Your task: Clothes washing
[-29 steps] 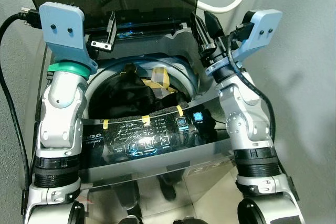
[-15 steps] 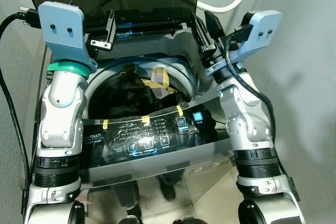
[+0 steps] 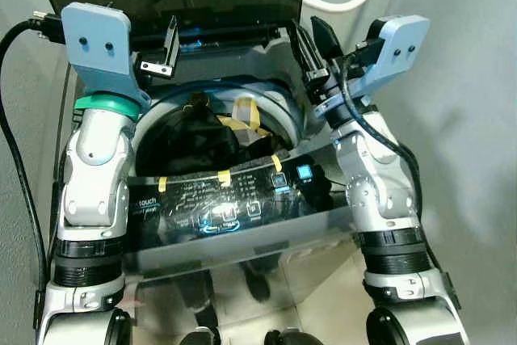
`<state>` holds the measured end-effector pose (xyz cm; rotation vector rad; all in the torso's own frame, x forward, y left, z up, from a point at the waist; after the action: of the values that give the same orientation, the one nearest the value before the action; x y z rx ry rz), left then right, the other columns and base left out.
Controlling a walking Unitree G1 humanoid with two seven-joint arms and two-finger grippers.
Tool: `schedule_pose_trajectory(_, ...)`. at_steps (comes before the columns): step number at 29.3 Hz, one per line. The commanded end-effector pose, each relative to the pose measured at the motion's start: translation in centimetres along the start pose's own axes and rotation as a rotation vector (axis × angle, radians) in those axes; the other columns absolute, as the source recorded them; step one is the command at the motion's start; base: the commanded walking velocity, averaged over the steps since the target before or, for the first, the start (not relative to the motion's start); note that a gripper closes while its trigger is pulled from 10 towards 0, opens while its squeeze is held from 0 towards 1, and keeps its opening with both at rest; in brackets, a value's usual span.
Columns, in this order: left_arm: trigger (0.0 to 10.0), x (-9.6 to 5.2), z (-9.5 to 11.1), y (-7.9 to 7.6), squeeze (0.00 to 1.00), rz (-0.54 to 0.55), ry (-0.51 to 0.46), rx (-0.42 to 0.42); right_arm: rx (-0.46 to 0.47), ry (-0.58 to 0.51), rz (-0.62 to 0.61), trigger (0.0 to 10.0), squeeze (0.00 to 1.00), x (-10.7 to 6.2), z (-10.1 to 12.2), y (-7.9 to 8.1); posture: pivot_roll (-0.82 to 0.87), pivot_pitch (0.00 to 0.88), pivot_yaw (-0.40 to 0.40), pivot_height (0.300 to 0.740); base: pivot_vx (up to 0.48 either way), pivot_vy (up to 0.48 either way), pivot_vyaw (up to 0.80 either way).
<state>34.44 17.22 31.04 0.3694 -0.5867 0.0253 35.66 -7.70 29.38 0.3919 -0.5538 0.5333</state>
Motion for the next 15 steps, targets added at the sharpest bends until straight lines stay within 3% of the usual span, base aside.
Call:
schedule_pose_trajectory(1,10.0,0.06,0.03,-0.07,0.0,-0.002,-0.007,0.008,0.001,0.012,-0.01,10.0,0.0,-0.39,-0.55,-0.17,0.01,0.0,0.03,0.74,-0.349,0.0,0.0)
schedule_pose_trajectory(15,10.0,0.05,0.03,-0.16,0.0,-0.001,-0.005,0.008,-0.007,0.019,-0.009,10.0,0.0,-0.51,-0.63,-0.16,0.01,0.0,0.031,0.74,-0.351,0.0,0.0)
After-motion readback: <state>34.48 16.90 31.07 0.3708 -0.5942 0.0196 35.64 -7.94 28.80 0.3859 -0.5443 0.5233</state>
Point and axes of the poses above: a point about 5 cm out from each wrist's last joint towards the gripper, its own x axis pointing out of the wrist towards the gripper, its own z axis along the axis of the wrist's last joint, y = z × x, the point moved 3 cm from there along x, pointing out of the wrist towards the gripper, and after that the axes turned 10 degrees about x, right-handed, at the moved point
